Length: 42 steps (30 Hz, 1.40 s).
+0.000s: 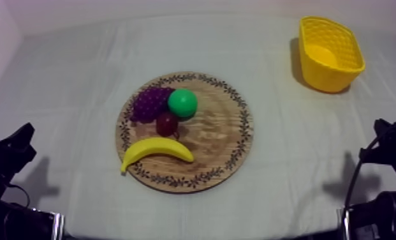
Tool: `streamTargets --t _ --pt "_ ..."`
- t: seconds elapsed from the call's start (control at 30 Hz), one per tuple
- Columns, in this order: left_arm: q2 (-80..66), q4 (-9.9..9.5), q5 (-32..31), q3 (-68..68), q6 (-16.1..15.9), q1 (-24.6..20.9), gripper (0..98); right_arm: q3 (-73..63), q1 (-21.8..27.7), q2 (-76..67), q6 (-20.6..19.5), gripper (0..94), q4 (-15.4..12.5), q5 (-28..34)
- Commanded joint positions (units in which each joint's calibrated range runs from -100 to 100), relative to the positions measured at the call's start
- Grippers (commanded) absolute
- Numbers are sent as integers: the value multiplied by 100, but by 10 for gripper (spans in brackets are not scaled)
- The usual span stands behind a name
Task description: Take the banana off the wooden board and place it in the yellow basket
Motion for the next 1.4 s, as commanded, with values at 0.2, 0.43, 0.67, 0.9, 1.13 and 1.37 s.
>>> streamTargets --t 0.2,0.43,0.67,0.9,1.13,1.37 --pt "0 -3 -1 -3 1 1 1 2 -1 -3 1 5 1 0" --pt "0 -3 -1 -3 1 1 1 2 -1 -3 1 5 1 0" --pt "0 -3 -1 -3 1 1 1 2 -1 -3 1 5 1 0" --pt "0 -3 -1 -3 -2 1 1 2 -79 -3 13 5 1 0" --pt "0 -3 -1 -3 0 1 1 2 -134 -3 -85 5 1 -2" --pt "0 -3 -1 -3 -1 1 1 2 -115 -3 -113 5 -206 -233"
